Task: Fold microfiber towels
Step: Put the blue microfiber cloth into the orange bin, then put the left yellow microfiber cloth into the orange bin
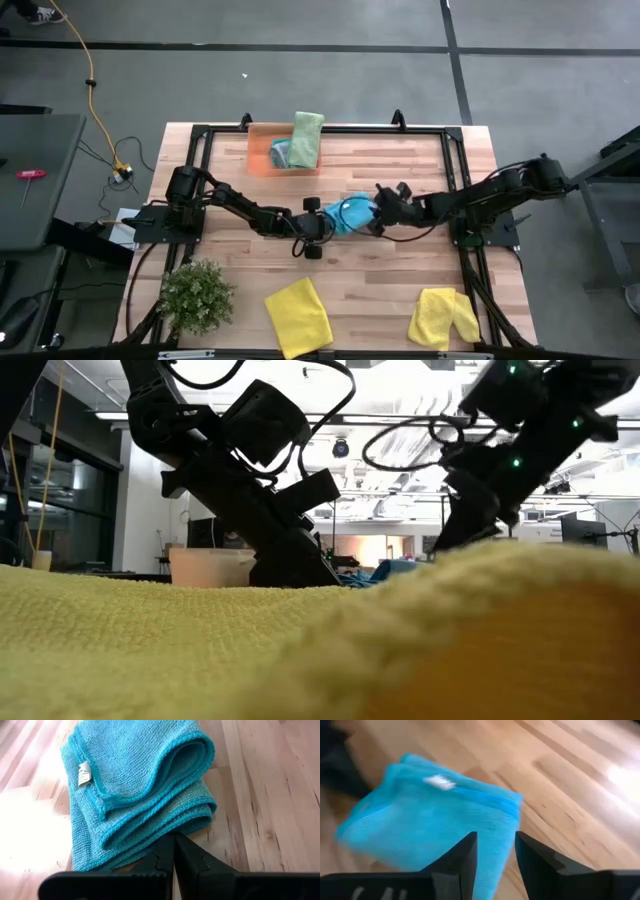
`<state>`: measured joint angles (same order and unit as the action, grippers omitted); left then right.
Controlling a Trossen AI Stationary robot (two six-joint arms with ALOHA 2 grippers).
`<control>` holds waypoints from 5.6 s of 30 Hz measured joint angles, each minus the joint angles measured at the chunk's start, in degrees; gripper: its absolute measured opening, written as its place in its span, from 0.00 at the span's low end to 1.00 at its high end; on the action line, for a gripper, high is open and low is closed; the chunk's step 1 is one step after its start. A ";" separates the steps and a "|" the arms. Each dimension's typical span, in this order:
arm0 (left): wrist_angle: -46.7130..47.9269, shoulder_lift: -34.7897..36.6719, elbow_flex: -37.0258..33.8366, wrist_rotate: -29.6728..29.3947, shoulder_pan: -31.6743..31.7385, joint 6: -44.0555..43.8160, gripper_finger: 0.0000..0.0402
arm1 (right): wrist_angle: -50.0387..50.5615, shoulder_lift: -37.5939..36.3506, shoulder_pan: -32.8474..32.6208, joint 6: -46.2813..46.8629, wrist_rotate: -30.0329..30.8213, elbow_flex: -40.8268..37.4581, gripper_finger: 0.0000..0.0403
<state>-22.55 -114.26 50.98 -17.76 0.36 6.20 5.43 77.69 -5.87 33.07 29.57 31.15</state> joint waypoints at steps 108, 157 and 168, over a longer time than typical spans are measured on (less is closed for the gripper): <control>21.35 49.79 -0.02 -70.90 -41.51 2.40 0.00 | 24.79 61.72 29.88 -63.78 -26.52 95.39 0.02; 29.00 48.83 0.00 -70.51 -41.40 -0.21 0.00 | 50.29 52.56 31.22 -61.26 -26.59 101.55 0.57; 38.37 48.68 -0.74 -56.73 -35.66 -10.62 0.00 | 44.18 30.98 30.13 -55.52 -25.76 62.30 0.57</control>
<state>15.82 -65.58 50.24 -74.49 -35.30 -4.42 49.62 108.67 24.25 -22.45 3.81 93.45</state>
